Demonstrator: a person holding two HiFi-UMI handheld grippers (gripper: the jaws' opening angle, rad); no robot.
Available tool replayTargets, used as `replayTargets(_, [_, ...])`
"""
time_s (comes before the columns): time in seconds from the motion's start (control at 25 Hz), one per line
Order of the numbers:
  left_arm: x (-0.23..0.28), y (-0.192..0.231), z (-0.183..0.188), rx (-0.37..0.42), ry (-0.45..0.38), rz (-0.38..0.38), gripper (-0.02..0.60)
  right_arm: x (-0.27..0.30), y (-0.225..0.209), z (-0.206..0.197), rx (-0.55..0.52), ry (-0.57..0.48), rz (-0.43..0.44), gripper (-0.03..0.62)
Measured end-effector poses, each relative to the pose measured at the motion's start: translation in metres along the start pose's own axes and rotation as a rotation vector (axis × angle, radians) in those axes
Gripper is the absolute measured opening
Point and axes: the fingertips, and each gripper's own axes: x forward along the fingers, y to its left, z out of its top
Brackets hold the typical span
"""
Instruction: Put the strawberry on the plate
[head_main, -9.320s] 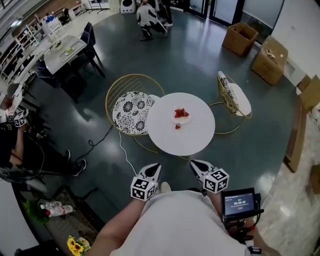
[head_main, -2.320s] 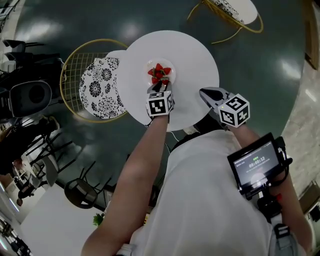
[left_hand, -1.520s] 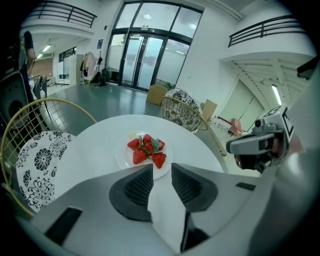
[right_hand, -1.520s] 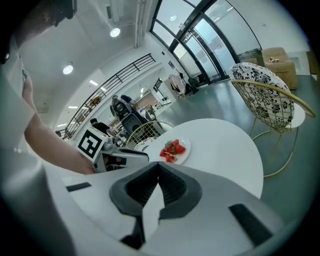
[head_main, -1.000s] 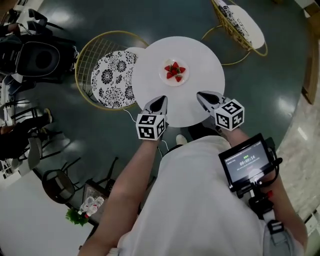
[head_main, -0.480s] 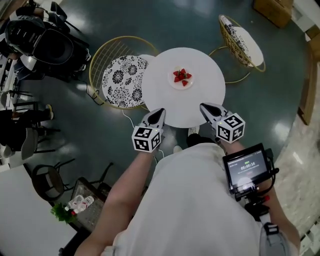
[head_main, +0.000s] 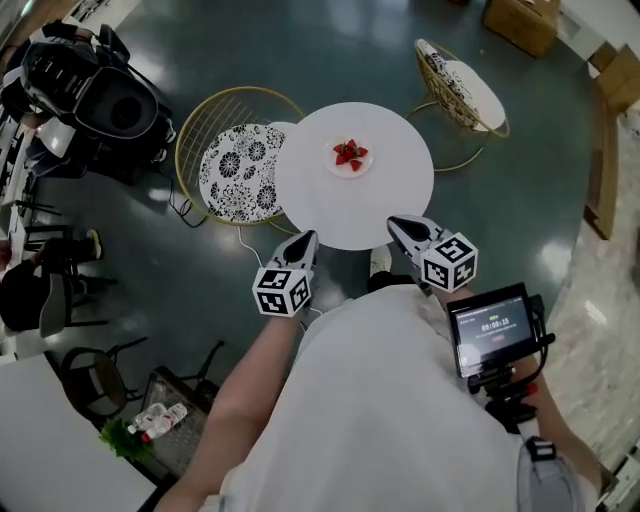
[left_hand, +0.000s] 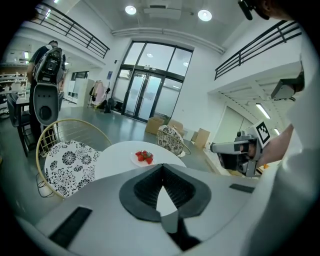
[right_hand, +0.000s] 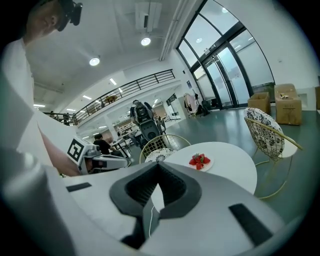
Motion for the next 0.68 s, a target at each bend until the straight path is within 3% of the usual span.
replayTargets(0.12, [-0.015, -0.018, 0.006, 0.01, -0.033, -0.02, 0.006, -0.018, 0.02, 0.007, -0.03, -0.01, -0.013, 0.006])
replayTargets(0.24, [-0.023, -0.034, 0.008, 0.01, -0.015, -0.03, 0.006, -0.03, 0.029, 0.011, -0.018, -0.006, -0.011, 0.006])
replayTargets(0.68, [0.011, -0.035, 0.016, 0.04, 0.036, -0.084, 0.006, -0.027, 0.005, 0.022, 0.002, -0.024, -0.05, 0.006])
